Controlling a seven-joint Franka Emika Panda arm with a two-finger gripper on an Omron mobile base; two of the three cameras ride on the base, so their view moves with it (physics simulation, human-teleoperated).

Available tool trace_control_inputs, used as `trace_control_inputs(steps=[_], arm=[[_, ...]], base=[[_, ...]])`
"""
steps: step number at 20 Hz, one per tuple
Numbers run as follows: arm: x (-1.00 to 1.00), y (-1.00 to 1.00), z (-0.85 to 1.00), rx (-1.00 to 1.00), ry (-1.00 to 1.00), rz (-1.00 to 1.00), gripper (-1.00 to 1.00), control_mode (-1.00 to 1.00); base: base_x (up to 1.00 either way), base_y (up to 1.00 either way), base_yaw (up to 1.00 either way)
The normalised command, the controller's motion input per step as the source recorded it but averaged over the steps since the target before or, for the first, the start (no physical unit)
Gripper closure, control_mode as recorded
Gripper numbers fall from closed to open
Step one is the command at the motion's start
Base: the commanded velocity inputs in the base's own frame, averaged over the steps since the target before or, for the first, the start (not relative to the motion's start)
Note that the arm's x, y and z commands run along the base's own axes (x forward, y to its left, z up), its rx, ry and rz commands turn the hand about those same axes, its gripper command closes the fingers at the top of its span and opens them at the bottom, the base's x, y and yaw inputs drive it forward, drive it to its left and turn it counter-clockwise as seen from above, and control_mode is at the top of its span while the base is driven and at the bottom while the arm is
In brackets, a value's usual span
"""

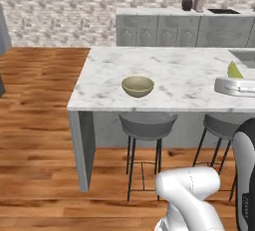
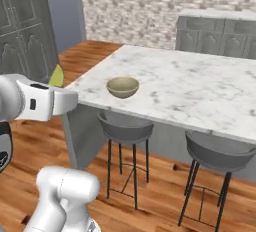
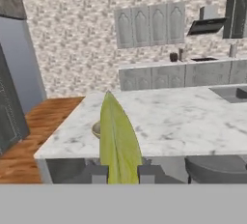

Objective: There is a bowl on the dining counter. Grab a lemon wedge from the fridge and place it in the bowl. Then get the liquor bottle and glass cup from the cabinet and place them next to the bowl.

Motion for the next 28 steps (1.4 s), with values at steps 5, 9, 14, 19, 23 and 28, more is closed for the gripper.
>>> trace_control_inputs(steps=[5, 9, 14, 19, 23, 28], arm=[[0.00, 0.00, 0.00, 0.00, 0.00, 0.00, 1.00, 1.00], [0.00, 0.00, 0.00, 0.00, 0.00, 0.00, 1.00, 1.00], [0.00, 0.00, 0.00, 0.00, 0.00, 0.00, 1.00, 1.00], [0.00, 0.00, 0.00, 0.00, 0.00, 0.00, 1.00, 1.00], [0.00, 0.00, 0.00, 0.00, 0.00, 0.00, 1.00, 1.00], [0.00, 0.00, 0.00, 0.00, 0.00, 0.00, 1.00, 1.00]], base=[[0.79, 0.05, -0.39], [0.74, 0.35, -0.27], [0.50, 0.65, -0.01], [0.71, 0.42, 0.00], [0.87, 0.04, 0.00], [1.00, 0.00, 0.01]])
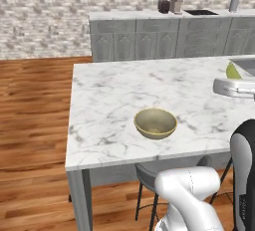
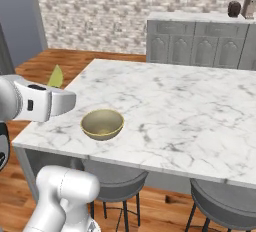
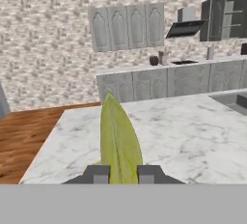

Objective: There is a bowl on the dining counter. Grab a lemon wedge from the fridge and place it in the bowl. Then get the liquor bottle and glass cup from the cabinet and place them next to the bowl.

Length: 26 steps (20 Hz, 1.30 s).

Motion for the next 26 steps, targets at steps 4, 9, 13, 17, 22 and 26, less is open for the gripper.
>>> trace_control_inputs(steps=[4, 9, 13, 17, 22, 26], arm=[[0.00, 0.00, 0.00, 0.00, 0.00, 0.00, 1.00, 1.00], [1.00, 0.00, -0.31, 0.14, 0.50, 0.14, 1.00, -1.00], [1.00, 0.04, -0.43, 0.16, 0.63, 0.16, 1.00, -1.00], [0.85, 0.10, -0.69, 0.07, 0.49, 0.14, 1.00, -1.00], [0.28, 0.19, -0.65, -0.01, 0.28, 0.08, 1.00, -1.00], [0.08, 0.05, -0.35, -0.10, 0.08, 0.00, 1.00, -1.00]], base=[[1.00, 0.00, 0.04], [0.00, 0.00, 0.00], [0.00, 0.00, 0.00], [0.00, 0.00, 0.00], [0.00, 0.00, 0.00], [0.00, 0.00, 0.00]])
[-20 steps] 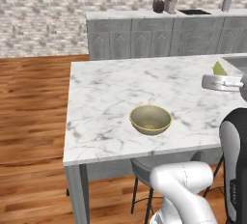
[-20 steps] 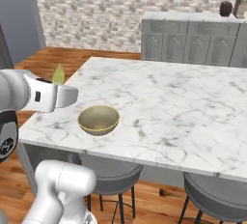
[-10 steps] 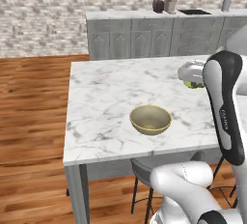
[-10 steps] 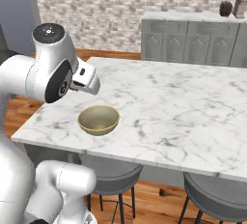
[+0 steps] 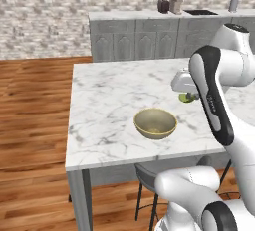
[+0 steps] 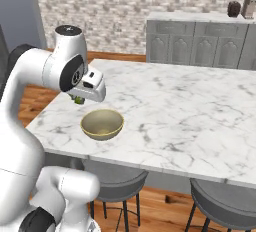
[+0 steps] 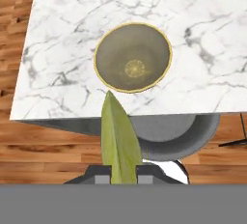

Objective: There is a bowl on the dining counter. Grab a lemon wedge from the fridge and place it in the bowl. Then get the liquor bottle and glass cup from the cabinet and place them next to the bowl.

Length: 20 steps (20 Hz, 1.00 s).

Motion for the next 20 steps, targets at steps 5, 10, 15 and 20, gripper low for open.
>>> trace_control_inputs(steps=[5, 10, 15, 20], arm=[[0.20, 0.01, -0.39, -0.06, 0.11, 0.00, 1.00, -1.00], [0.31, 0.04, -0.43, -0.05, 0.20, 0.00, 1.00, -1.00], [0.41, 0.02, -0.25, -0.01, 0.15, 0.00, 1.00, -1.00], [0.47, 0.00, -0.23, 0.00, 0.09, 0.00, 1.00, -1.00]], base=[[0.00, 0.00, 0.00], [0.00, 0.00, 0.00], [0.00, 0.00, 0.00], [0.00, 0.00, 0.00]])
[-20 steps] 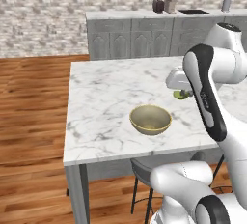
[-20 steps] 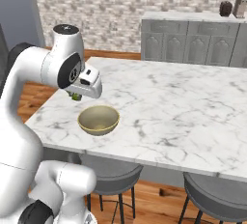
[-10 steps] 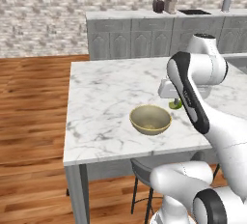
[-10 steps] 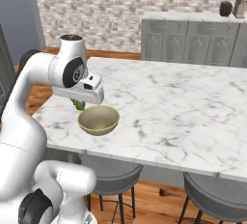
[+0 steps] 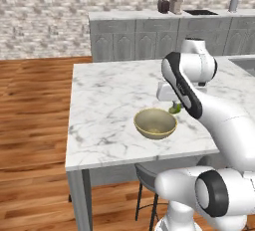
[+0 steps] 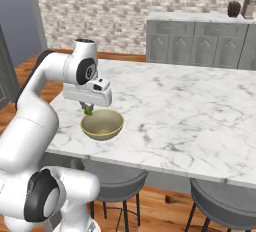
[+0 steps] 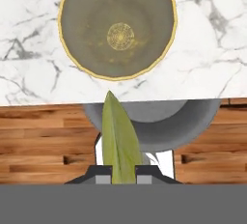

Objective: There is a bowl on the dining counter. Grab a lemon wedge from the fridge and place it in the bowl. Then get the liquor bottle and glass cup from the cabinet and place them next to the bowl.

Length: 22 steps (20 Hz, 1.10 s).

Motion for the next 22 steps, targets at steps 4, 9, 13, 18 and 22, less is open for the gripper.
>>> trace_control_inputs(steps=[4, 9, 13, 18, 22], arm=[[0.46, 0.00, -0.22, 0.00, 0.06, 0.00, 1.00, -1.00], [0.42, 0.00, -0.34, 0.00, 0.09, 0.00, 1.00, -1.00], [0.34, 0.01, -0.42, 0.00, 0.10, 0.00, 1.00, -1.00], [0.33, 0.00, -0.41, 0.00, 0.09, 0.00, 1.00, -1.00], [0.33, 0.00, -0.37, 0.00, 0.08, 0.00, 1.00, -1.00]], base=[[0.00, 0.00, 0.00], [0.00, 0.00, 0.00], [0.00, 0.00, 0.00], [0.00, 0.00, 0.00], [0.00, 0.00, 0.00]])
